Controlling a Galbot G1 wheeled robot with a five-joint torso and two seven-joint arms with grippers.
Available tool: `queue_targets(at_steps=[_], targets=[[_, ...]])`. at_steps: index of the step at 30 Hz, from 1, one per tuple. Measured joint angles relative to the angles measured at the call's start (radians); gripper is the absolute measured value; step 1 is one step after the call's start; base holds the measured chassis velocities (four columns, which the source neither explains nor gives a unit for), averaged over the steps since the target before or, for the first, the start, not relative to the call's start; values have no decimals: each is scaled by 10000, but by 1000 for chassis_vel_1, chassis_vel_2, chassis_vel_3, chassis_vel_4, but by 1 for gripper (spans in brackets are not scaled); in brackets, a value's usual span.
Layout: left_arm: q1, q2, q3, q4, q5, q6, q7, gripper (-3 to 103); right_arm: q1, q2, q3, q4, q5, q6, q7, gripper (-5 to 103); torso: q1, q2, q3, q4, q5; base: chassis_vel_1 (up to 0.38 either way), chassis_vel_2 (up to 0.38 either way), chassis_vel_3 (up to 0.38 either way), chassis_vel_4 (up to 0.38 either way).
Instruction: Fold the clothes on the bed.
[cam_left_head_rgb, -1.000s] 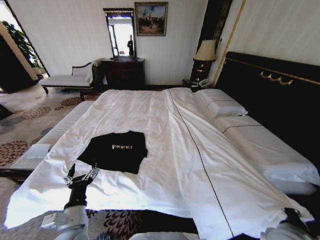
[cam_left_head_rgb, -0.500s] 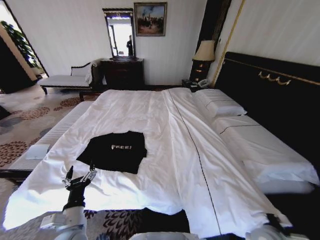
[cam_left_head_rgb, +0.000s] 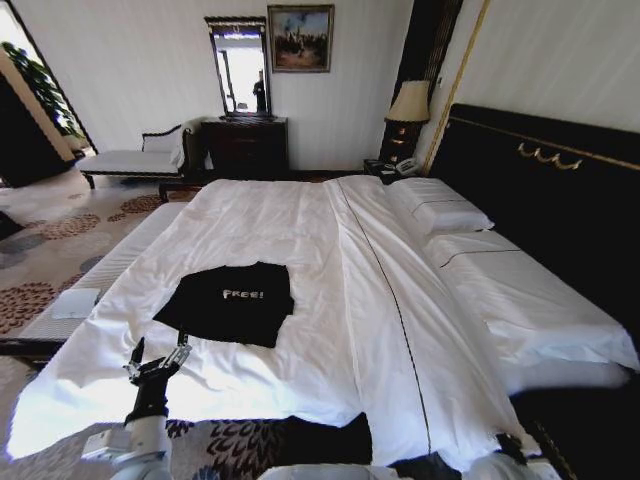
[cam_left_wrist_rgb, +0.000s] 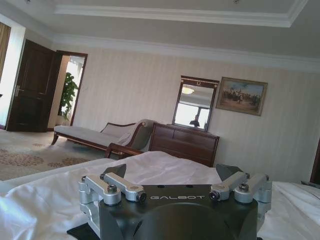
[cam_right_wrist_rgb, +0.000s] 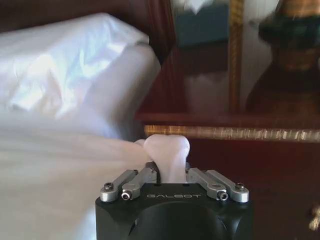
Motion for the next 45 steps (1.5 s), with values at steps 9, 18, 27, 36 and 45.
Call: queue_targets(at_steps=[9, 18, 27, 36, 45], targets=[[12, 36, -234, -335, -4, 136, -50, 100, -781, -105, 837, 3300, 1131, -2259, 2699, 52, 1, 0, 0, 4, -4, 0, 0, 0, 0], [25, 115, -481, -562, -6, 265, -55, 100, -566, -154, 1253, 5115, 1118, -3403, 4283, 90, 0, 0, 0, 5, -3, 0, 0, 0, 0], [182, 160, -426, -1323, -329, 872, -181, 100, 161, -621, 726, 4581, 113, -2807, 506, 100, 1, 0, 1, 6, 0, 0, 0, 0, 0], [373, 189, 252, -2448, 256, 2236, 3, 100, 521, -986, 6, 4297, -20, -980, -6409, 100, 0, 0, 0, 7, -1, 0, 0, 0, 0], [-147, 333, 730, -2462, 368, 3359, 91, 100, 1050, -1331, -726, 3788, -4327, 289, -10546, 100, 1, -1, 1, 7, -2, 0, 0, 0, 0]])
